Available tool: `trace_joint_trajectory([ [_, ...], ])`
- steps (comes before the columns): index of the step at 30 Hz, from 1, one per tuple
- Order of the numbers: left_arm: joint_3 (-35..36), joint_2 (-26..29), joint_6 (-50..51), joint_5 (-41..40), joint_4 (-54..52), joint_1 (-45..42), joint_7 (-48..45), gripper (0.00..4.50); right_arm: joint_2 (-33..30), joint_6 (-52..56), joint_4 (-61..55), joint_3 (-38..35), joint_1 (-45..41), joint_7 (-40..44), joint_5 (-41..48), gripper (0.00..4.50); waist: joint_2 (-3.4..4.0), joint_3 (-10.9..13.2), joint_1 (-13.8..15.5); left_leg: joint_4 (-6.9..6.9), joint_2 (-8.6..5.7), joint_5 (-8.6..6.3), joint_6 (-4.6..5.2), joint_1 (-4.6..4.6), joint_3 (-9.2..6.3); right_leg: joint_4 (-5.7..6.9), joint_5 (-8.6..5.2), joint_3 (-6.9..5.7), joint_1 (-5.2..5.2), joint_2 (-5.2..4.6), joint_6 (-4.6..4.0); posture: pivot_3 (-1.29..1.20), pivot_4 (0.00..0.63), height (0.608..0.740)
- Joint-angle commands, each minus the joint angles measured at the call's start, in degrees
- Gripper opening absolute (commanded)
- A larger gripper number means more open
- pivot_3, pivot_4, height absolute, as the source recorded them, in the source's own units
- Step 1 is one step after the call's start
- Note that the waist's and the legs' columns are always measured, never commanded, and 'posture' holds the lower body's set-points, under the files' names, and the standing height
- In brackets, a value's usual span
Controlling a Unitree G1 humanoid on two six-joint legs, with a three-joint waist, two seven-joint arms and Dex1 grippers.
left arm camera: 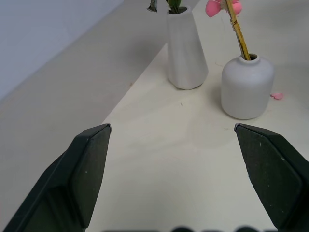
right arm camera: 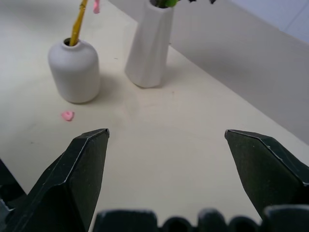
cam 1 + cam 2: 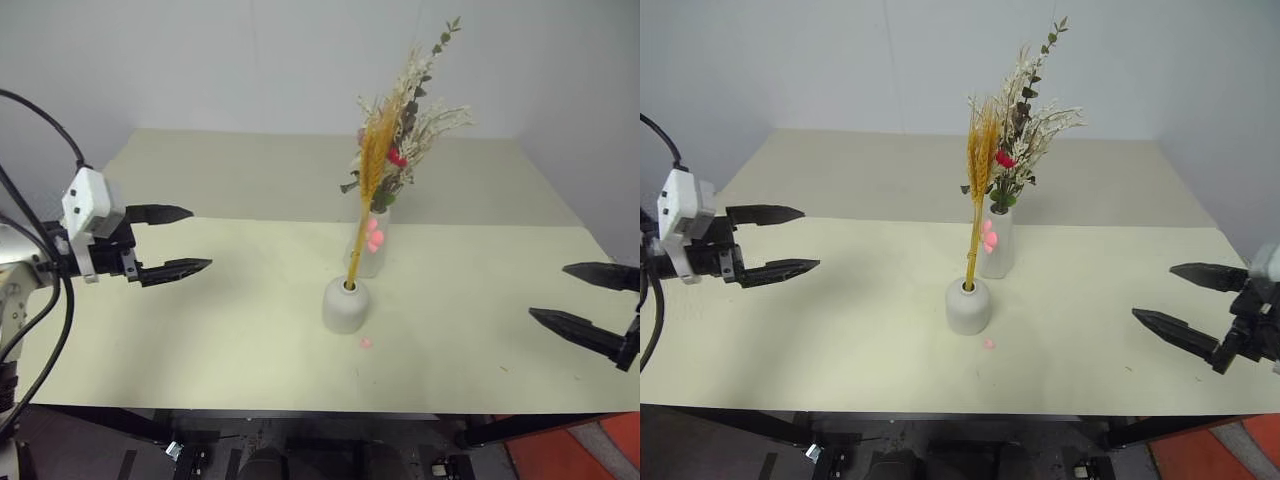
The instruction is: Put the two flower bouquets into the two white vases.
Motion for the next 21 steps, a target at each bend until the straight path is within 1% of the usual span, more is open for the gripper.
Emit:
trace_joint_trajectory([
  [1, 1.87, 1.04, 0.1, -1.13, -2.87, 0.33, 1.47, 4.47, -1.21, -2.15, 1.08, -0.78, -0.86, 0.27, -1.92, 4.5, 0.0, 0.0, 0.0, 0.0, -0.01, 0.0, 0.0, 0.0, 0.01, 0.0, 0.0, 0.01, 0.0, 0.0, 0.0, 0.0, 0.15, 0.74],
  [5, 1.68, 1.01, 0.49, -1.61, -4.68, 0.85, 2.09, 4.47, -0.11, -3.84, 0.72, 1.04, -1.75, -1.17, -3.68, 4.5, 0.0, 0.0, -0.02, 0.0, 0.0, 0.0, 0.0, -0.01, 0.01, 0.0, 0.0, 0.0, 0.0, 0.0, 0.0, 0.0, 0.15, 0.74],
  [7, 2.61, 1.13, 1.93, -3.08, -5.9, 1.03, 2.35, 4.47, 0.53, -4.74, 0.32, 1.94, -2.62, -1.79, -3.8, 4.5, 0.0, 0.0, -0.04, -0.01, 0.0, 0.0, 0.0, 0.0, 0.02, 0.0, 0.0, 0.01, 0.0, 0.0, 0.0, 0.0, 0.15, 0.74],
  [9, 3.45, 1.52, 3.23, -4.01, -7.2, 1.48, 3.03, 4.47, 1.53, -6.19, 0.85, 1.19, -3.45, 0.79, -1.58, 4.5, 0.01, 0.0, -0.05, -0.01, 0.0, 0.0, 0.0, -0.01, 0.02, 0.0, 0.01, 0.01, -0.02, -0.01, -0.01, 0.0, 0.15, 0.74],
  [11, 4.23, 2.19, 4.09, -4.01, -7.92, 2.45, 3.49, 4.47, 2.44, -6.47, 2.46, -0.16, -4.92, 4.3, 3.11, 4.5, 0.0, 0.0, -0.18, -0.05, 0.0, 0.0, 0.0, 0.0, 0.02, -0.01, 0.01, 0.01, -0.02, 0.01, -0.01, 0.0, 0.15, 0.74],
  [13, 5.02, 2.85, 4.28, -3.92, -7.67, 3.1, 3.51, 4.47, 2.45, -6.51, 2.66, -0.36, -5.88, 5.52, 5.04, 4.5, 0.01, 0.01, -0.25, -0.07, 0.0, 0.0, 0.0, 0.03, 0.02, -0.01, 0.03, 0.02, -0.01, 0.0, -0.04, 0.0, 0.15, 0.74],
  [17, 5.82, 3.24, 6.18, -4.96, -9.52, 4.08, 5.15, 4.47, 0.82, -7.56, 6.1, 2.19, -8.41, 5.59, 3.73, 4.5, 0.01, 0.01, -0.28, -0.08, 0.0, 0.0, 0.0, 0.1, 0.04, 0.0, 0.01, 0.03, 0.04, 0.0, -0.02, 0.0, 0.15, 0.74],
  [19, 6.4, 3.04, 7.2, -5.19, -11.78, 6.41, 5.74, 4.47, 0.14, -9.13, 6.93, 3.94, -7.08, 6.37, 0.43, 4.5, 0.01, 0.0, -0.36, -0.12, 0.01, 0.0, 0.0, 0.11, 0.05, 0.0, 0.02, 0.03, 0.03, 0.0, -0.02, 0.0, 0.15, 0.74],
  [21, 6.81, 2.68, 7.28, -5.35, -13.5, 8.38, 6.13, 4.47, 0.83, -11.58, 5.72, 3.91, -5.48, 5.63, -2.86, 4.5, 0.01, 0.01, -0.33, -0.23, 0.0, 0.0, 0.0, 0.16, 0.06, -0.02, 0.02, 0.05, 0.03, -0.01, -0.06, 0.0, 0.15, 0.74],
])
